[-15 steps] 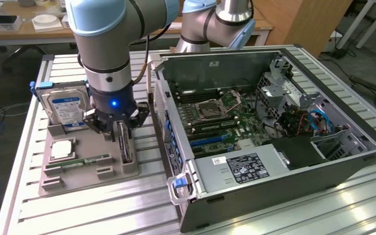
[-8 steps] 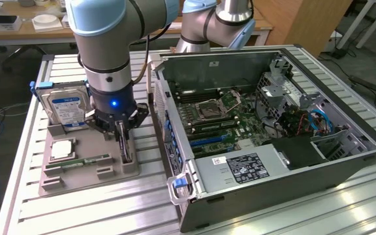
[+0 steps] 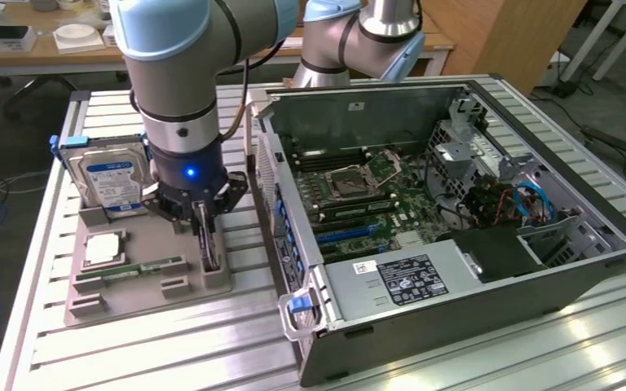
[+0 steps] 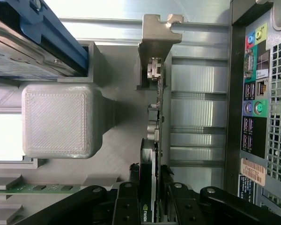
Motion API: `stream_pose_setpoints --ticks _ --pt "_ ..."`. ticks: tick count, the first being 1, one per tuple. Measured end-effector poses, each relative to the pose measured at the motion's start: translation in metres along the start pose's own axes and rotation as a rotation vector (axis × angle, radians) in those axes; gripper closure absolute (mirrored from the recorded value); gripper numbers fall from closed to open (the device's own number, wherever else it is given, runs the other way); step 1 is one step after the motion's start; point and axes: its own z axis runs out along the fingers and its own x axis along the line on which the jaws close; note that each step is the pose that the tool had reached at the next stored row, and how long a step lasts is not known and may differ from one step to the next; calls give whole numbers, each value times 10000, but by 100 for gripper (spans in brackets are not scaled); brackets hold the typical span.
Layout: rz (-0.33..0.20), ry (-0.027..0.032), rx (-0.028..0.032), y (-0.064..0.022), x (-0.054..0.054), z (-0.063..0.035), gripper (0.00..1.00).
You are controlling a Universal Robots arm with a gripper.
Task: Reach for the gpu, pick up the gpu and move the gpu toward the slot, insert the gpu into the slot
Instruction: 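Pick up the gpu and move the gpu toward the slot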
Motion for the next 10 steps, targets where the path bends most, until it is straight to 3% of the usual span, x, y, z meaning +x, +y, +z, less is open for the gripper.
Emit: stream_pose_setpoints --ticks 10 --pt "1 1 1 0 -20 1 70"
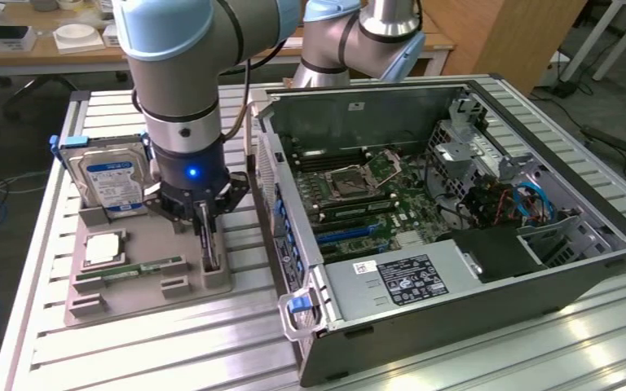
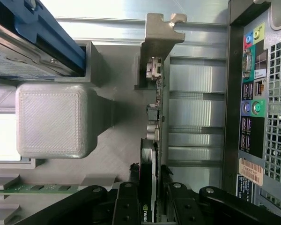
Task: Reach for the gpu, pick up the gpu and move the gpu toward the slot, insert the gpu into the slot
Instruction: 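Pick up the gpu and move the gpu toward the slot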
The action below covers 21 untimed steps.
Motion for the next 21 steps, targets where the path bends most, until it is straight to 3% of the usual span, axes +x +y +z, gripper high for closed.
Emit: stream_pose_setpoints --ticks 21 --pt "-1 -1 4 0 -14 0 74"
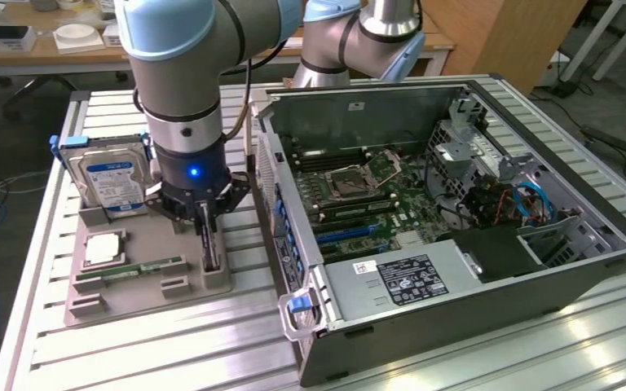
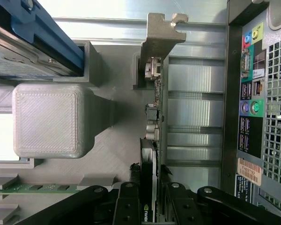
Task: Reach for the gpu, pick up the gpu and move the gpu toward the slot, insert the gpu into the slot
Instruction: 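Pick up the gpu and move the gpu toward the slot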
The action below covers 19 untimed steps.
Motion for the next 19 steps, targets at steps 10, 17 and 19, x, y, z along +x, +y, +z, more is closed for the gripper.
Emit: stream_pose_setpoints --ticks 10,17,19 --pt "0 -1 1 4 -1 -93 74" --pt "1 0 1 8 -1 -195 74" --pt "0 0 1 10 -1 -228 74"
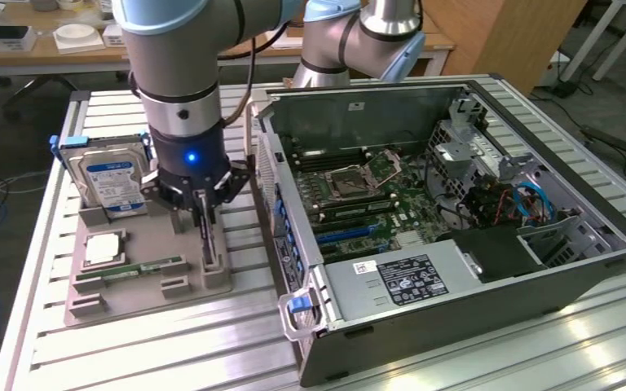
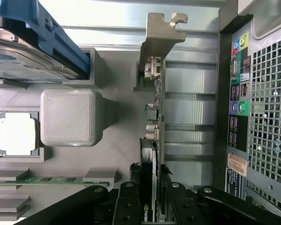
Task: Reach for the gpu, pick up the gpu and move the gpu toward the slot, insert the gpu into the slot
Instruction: 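Pick up the gpu and move the gpu toward the slot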
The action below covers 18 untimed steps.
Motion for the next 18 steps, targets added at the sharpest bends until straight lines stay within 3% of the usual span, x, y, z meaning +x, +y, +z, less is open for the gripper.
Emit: stream_pose_setpoints --ticks 18 --pt "0 -1 -1 11 -2 -279 74"
